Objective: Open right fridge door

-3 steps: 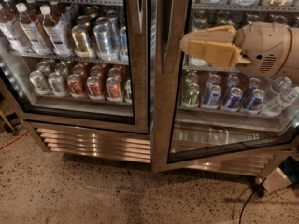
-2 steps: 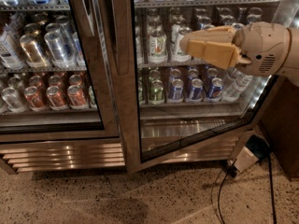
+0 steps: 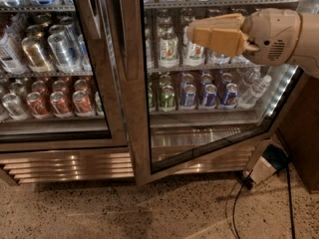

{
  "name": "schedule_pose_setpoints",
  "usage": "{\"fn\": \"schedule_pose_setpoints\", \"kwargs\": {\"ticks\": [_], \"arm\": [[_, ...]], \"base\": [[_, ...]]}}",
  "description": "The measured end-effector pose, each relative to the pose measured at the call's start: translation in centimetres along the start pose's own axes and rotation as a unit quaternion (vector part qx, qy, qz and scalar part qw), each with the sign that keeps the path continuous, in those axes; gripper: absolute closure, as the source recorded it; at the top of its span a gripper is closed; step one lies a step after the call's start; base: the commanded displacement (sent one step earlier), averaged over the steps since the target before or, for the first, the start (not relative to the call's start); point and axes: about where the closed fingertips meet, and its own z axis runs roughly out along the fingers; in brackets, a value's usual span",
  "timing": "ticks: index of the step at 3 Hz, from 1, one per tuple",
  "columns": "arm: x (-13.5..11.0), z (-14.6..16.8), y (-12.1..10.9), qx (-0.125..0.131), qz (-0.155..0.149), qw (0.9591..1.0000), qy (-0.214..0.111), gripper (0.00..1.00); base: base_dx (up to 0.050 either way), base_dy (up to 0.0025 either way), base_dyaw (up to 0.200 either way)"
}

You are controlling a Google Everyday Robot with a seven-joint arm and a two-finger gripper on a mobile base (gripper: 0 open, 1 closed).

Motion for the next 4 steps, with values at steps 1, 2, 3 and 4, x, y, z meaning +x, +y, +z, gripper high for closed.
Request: {"fn": "schedule_pose_setpoints", "kwargs": {"ticks": [1, 2, 3, 4], "arm": [[2.8, -0.3, -3.1, 0.034, 0.038, 0.9987, 0.004, 1.00], [9.5, -1.0, -4.3, 0.042, 0.100, 0.9939, 0.020, 1.00], [13.2, -1.4, -5.0, 0.040, 0.139, 0.9887, 0.040, 1.00], [12.6, -1.2, -1.6, 0.033, 0.130, 0.9900, 0.042, 1.00]], "base": [[0.000, 0.00000, 0.000], [0.000, 0.00000, 0.000], [0.000, 0.00000, 0.000], [0.000, 0.00000, 0.000]]}}
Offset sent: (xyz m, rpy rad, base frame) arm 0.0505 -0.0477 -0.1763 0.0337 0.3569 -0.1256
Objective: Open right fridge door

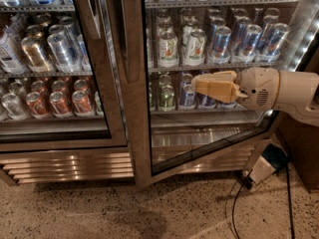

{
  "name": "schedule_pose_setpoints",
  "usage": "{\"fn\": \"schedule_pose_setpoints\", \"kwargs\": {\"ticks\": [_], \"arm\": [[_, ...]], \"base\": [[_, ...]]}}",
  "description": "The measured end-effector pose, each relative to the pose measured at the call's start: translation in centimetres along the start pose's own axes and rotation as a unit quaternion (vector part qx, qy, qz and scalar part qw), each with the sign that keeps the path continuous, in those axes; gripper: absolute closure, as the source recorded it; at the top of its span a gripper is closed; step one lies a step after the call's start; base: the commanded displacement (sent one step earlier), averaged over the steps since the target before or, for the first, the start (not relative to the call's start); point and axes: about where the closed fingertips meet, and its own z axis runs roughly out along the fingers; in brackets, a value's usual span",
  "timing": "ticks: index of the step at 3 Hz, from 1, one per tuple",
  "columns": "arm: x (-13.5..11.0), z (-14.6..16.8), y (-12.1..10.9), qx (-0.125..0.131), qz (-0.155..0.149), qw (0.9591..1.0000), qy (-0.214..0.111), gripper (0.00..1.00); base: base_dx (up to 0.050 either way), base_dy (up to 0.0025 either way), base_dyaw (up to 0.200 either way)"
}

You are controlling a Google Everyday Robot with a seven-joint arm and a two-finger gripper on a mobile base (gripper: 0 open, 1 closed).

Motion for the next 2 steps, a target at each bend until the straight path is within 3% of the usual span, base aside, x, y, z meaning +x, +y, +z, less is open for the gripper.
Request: {"fn": "schedule_pose_setpoints", "kwargs": {"ticks": [1, 2], "arm": [[-1.7, -0.3, 7.1, -0.028, -0.028, 0.9991, -0.014, 1.00], [-3.0, -2.3, 13.5, -0.036, -0.042, 0.9978, -0.036, 1.00]], "base": [[0.000, 0.00000, 0.000], [0.000, 0.00000, 0.000]]}}
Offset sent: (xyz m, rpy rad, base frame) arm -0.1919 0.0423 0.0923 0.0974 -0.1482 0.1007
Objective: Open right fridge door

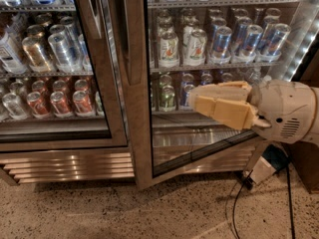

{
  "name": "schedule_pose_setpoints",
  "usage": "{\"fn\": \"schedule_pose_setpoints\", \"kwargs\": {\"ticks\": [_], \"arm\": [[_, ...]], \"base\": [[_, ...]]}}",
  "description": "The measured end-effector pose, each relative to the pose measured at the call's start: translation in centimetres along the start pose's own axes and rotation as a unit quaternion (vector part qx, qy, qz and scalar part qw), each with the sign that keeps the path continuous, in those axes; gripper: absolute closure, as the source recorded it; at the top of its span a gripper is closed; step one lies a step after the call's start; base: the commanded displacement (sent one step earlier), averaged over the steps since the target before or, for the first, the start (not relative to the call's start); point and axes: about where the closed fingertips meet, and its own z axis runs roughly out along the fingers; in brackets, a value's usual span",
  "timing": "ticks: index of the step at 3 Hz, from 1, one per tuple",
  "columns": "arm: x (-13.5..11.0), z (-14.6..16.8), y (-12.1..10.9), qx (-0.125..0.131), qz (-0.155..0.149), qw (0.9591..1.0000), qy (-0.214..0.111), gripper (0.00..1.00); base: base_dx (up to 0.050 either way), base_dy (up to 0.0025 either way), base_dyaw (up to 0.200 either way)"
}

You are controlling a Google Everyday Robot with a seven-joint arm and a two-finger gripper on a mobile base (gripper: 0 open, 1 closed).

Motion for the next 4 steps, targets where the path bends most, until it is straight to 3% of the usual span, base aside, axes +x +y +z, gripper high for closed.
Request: {"fn": "schedule_pose_setpoints", "kwargs": {"ticks": [1, 2, 3, 4], "arm": [[-0.01, 0.08, 0.03, -0.001, 0.000, 1.0000, 0.000, 1.00], [-0.01, 0.08, 0.03, -0.001, 0.000, 1.0000, 0.000, 1.00], [-0.01, 0.08, 0.03, -0.001, 0.000, 1.0000, 0.000, 1.00], [-0.01, 0.08, 0.03, -0.001, 0.000, 1.0000, 0.000, 1.00]], "base": [[-0.045, 0.00182, -0.085], [0.000, -0.00005, -0.196], [-0.026, -0.00211, 0.169], [-0.040, 0.00237, -0.120]]}}
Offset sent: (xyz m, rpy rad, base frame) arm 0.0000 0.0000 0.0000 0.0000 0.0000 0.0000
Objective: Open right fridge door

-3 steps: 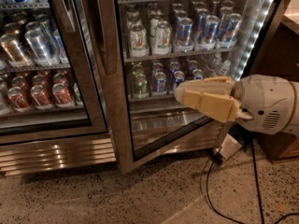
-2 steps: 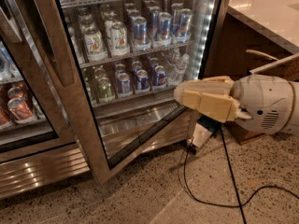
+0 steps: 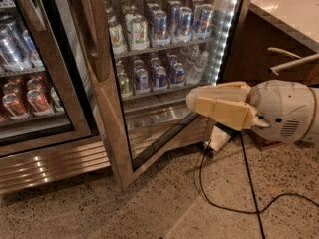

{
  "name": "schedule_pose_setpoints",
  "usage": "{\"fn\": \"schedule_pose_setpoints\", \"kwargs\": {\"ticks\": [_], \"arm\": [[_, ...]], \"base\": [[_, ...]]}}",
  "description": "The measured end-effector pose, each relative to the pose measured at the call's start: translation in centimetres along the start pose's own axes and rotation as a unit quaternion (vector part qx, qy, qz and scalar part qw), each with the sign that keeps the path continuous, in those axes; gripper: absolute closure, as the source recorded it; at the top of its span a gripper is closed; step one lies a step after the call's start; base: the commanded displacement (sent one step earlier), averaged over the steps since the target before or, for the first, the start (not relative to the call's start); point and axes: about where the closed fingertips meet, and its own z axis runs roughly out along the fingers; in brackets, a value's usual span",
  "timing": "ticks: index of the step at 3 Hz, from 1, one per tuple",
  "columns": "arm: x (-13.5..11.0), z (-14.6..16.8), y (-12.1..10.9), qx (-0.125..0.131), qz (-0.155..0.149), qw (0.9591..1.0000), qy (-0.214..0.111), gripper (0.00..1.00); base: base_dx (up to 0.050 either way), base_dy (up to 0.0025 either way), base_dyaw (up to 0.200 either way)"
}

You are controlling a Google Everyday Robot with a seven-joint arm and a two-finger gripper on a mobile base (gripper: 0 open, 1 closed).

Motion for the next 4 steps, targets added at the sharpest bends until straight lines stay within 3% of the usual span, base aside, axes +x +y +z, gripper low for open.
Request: {"fn": "schedule_pose_setpoints", "kwargs": {"ticks": [1, 2, 4], "arm": [[0.00, 0.00, 0.00, 0.000, 0.000, 1.0000, 0.000, 1.00], [0.00, 0.00, 0.00, 0.000, 0.000, 1.0000, 0.000, 1.00], [0.00, 0.00, 0.00, 0.000, 0.000, 1.0000, 0.000, 1.00]], "base": [[-0.039, 0.00231, -0.121], [0.000, -0.00009, -0.187], [-0.047, 0.00013, -0.001]]}}
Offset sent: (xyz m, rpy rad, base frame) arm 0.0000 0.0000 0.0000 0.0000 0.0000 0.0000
